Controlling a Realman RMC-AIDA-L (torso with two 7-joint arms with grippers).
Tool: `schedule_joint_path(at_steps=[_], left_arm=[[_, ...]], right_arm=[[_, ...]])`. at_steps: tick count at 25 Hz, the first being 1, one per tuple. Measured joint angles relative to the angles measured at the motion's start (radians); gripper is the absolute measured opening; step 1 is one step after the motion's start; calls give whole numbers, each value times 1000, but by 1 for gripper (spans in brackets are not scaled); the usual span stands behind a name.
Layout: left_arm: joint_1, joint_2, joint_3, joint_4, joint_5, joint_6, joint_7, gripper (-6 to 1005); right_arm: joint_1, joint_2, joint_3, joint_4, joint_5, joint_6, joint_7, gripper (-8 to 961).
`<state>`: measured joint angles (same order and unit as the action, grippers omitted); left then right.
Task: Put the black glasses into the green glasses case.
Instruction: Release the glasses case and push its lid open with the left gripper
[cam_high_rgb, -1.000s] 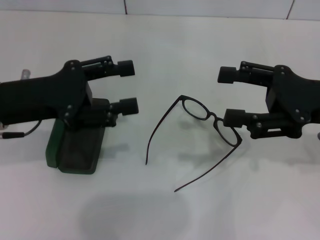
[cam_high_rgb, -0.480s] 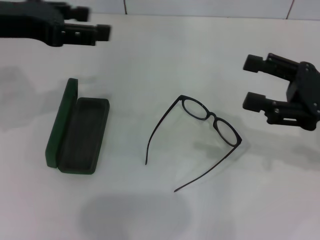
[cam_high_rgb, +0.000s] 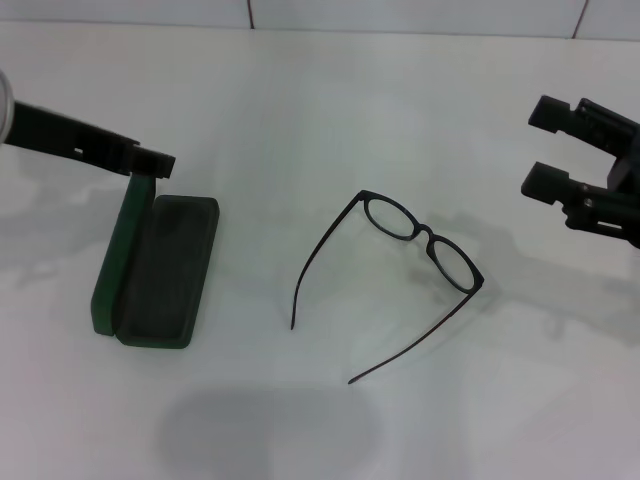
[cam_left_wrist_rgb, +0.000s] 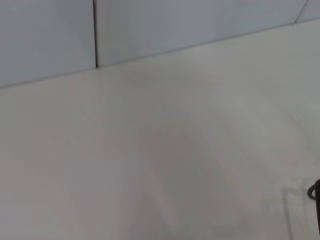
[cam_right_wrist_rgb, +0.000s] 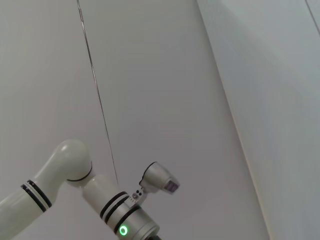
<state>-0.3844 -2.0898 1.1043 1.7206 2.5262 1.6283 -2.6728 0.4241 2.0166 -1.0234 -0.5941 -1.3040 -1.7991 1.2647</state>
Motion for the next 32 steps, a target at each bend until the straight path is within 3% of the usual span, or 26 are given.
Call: schedule_joint_path(at_steps=[4,16,28,32], left_arm=[[12,-1,23,-12,28,-1,-37,587],[4,3,36,-165,60,-59,-34,540],[-6,2,122,-189,179,-73,-43,532],[-7,2,126,-187,179,-64,-36,415]], right_arm=[[8,-1,1,0,1,11,-11,815],[15,0,2,6,-4,29,-27,803],[14,1,2,22,-1,29,-31,791],[10,3,2,22,0,29,-31,787]])
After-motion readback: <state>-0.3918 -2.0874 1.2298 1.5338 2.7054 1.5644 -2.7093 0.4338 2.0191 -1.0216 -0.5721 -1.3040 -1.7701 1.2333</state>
